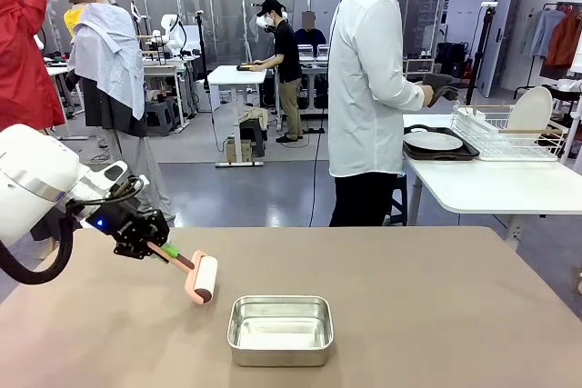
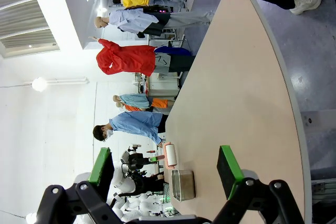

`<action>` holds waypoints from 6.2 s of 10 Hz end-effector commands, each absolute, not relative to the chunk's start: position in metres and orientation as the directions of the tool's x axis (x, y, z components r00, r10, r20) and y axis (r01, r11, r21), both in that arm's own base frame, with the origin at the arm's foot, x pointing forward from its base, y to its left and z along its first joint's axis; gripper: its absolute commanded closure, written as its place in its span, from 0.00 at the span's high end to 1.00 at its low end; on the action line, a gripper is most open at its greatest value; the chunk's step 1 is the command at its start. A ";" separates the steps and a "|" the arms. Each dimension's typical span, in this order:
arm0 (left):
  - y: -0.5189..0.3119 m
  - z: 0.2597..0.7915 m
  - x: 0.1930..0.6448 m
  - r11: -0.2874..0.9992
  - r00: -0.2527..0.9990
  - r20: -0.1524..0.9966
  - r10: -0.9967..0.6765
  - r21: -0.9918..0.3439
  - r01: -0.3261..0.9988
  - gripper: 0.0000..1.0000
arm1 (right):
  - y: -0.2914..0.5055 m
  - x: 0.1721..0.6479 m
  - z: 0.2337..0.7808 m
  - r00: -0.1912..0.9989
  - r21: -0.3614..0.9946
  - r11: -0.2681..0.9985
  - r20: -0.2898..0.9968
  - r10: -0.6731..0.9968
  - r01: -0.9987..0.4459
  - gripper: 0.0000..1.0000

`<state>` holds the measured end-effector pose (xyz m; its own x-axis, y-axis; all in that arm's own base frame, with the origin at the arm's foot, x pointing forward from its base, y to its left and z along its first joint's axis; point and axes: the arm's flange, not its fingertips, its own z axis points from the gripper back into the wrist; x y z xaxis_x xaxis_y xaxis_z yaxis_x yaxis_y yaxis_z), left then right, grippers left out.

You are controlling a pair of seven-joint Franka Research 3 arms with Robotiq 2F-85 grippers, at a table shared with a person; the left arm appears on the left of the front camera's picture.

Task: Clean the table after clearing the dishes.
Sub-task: When the right (or left) Handle tray is removed, use the right hand (or left hand) to clean the right (or left) side of the table with the Lint Roller, then place the Lint Roller back on top of the Airtight Container.

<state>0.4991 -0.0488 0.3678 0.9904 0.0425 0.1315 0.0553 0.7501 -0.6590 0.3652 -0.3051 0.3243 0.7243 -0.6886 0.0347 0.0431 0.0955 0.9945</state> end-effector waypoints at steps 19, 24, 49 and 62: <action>0.137 0.359 0.518 0.984 0.984 0.125 0.126 -0.144 -0.108 0.20 | -0.304 0.364 0.328 0.723 0.995 0.093 0.034 -0.690 0.042 1.00; 0.145 0.421 0.505 0.987 0.982 0.170 0.079 -0.151 -0.054 0.20 | -0.304 0.364 0.328 0.723 0.995 0.093 0.034 -0.690 0.042 1.00; -0.204 0.600 0.437 0.292 0.262 0.148 -0.954 0.236 0.927 0.20 | -0.304 0.364 0.328 0.723 0.995 0.093 0.034 -0.690 0.042 1.00; -0.321 0.564 0.386 -0.011 -0.026 0.118 -0.993 0.127 0.992 0.20 | -0.304 0.364 0.328 0.723 0.995 0.093 0.034 -0.690 0.042 1.00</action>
<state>0.3851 -0.3022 0.5659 -0.0398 -0.9930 0.1113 0.9872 -0.0218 0.1581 0.3654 -0.3050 0.3243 0.7246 -0.6883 0.0348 0.0431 0.0956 0.9945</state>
